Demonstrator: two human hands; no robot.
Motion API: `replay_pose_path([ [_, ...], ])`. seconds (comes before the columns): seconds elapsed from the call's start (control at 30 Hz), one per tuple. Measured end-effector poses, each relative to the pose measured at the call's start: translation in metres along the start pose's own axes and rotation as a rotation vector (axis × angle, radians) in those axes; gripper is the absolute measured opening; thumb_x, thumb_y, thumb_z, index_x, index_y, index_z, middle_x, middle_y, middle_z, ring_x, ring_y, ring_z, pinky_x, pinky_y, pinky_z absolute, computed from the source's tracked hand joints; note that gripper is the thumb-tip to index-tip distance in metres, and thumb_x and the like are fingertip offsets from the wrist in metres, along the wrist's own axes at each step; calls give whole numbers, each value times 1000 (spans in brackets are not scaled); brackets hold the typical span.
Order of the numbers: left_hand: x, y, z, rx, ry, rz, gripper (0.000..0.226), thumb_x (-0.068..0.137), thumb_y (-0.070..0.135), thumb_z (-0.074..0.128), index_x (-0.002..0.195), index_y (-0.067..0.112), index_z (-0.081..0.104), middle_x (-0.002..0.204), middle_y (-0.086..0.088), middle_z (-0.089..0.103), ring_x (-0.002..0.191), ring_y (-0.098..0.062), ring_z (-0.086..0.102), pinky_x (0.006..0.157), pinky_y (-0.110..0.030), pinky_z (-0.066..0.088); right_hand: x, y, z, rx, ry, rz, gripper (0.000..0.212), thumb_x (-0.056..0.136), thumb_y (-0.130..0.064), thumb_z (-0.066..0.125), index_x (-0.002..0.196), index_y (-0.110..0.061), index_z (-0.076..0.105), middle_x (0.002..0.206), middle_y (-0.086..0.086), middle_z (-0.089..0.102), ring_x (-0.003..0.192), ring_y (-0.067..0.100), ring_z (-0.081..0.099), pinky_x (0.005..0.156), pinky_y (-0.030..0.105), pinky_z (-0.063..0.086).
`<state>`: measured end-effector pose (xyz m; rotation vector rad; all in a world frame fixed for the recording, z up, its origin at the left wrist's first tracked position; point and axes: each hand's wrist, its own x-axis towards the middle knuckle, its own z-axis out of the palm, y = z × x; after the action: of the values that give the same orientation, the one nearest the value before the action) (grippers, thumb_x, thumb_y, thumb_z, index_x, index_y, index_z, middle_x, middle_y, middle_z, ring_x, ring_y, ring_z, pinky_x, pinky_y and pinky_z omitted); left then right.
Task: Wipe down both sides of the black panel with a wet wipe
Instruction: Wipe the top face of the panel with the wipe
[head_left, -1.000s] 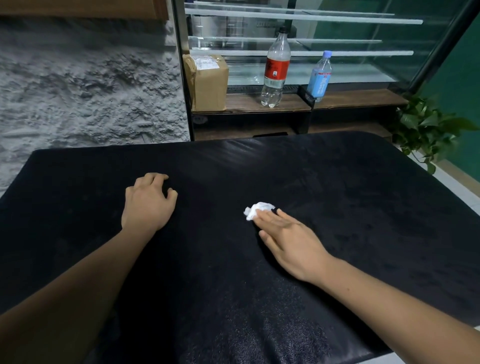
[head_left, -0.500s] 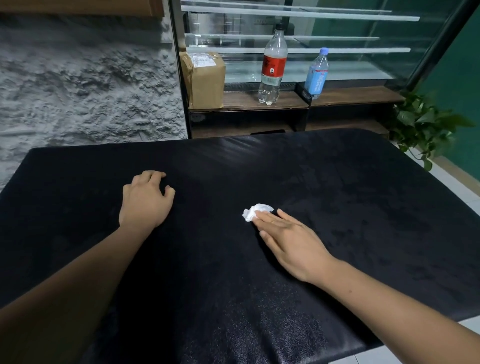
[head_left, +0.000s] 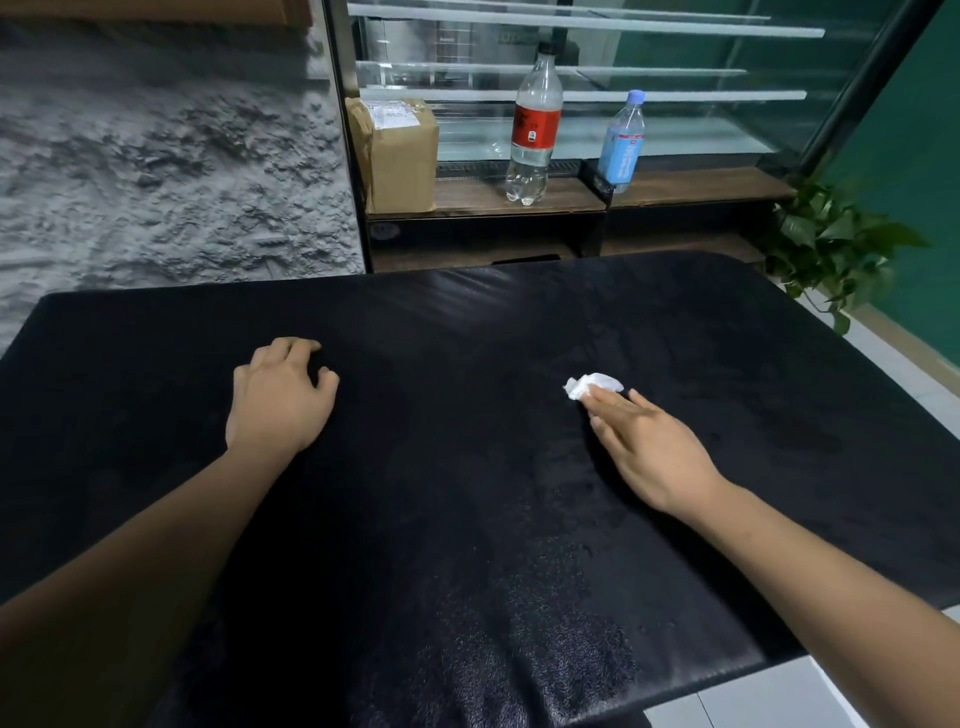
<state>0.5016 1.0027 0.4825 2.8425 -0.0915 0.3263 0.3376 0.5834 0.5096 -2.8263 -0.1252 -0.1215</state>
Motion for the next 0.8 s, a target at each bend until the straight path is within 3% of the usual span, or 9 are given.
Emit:
replay_pose_path([
  [0.07, 0, 0, 0, 8, -3, -3, 48, 101, 46, 40, 141, 23, 56, 145, 0, 54, 133, -25, 47, 111, -49, 37, -2, -4, 3, -15, 9, 10, 34, 113, -31, 35, 143, -31, 51, 147, -13, 47, 134, 19, 49, 119, 35, 38],
  [0.1, 0, 0, 0, 10, -6, -5, 49, 102, 46, 39, 141, 23, 56, 145, 0, 54, 133, -25, 47, 111, -49, 37, -4, -6, 4, -15, 16, 10, 33, 113, -30, 36, 142, -31, 51, 146, -11, 46, 134, 20, 49, 117, 36, 40],
  [0.23, 0, 1, -1, 0, -10, -5, 49, 102, 46, 39, 143, 24, 55, 146, 1, 53, 135, -24, 46, 113, -49, 36, -13, -18, 8, 8, 12, -15, 33, 113, -30, 36, 144, -32, 49, 153, -17, 37, 140, 10, 44, 120, 20, 24],
  [0.37, 0, 1, -1, 3, -11, -4, 50, 102, 46, 38, 144, 23, 55, 147, 1, 52, 137, -24, 45, 114, -48, 35, -26, -39, 11, 12, -28, -62, 41, 114, -34, 34, 152, -30, 48, 162, -19, 41, 151, 1, 32, 125, 16, 9],
  [0.53, -1, 1, -2, 14, -13, 1, 51, 103, 46, 38, 144, 22, 55, 148, 0, 52, 136, -25, 45, 114, -48, 36, -42, -63, 19, 30, -76, -123, 47, 114, -41, 29, 159, -32, 42, 167, -16, 32, 155, -5, 19, 129, 24, 11],
  [0.8, -1, -3, 3, 3, 12, 21, 52, 101, 47, 37, 141, 21, 57, 144, -2, 55, 133, -27, 48, 111, -50, 38, -63, -86, 30, 50, -97, -208, 49, 114, -42, 29, 159, -31, 41, 167, -16, 32, 154, -9, 15, 129, 28, 15],
])
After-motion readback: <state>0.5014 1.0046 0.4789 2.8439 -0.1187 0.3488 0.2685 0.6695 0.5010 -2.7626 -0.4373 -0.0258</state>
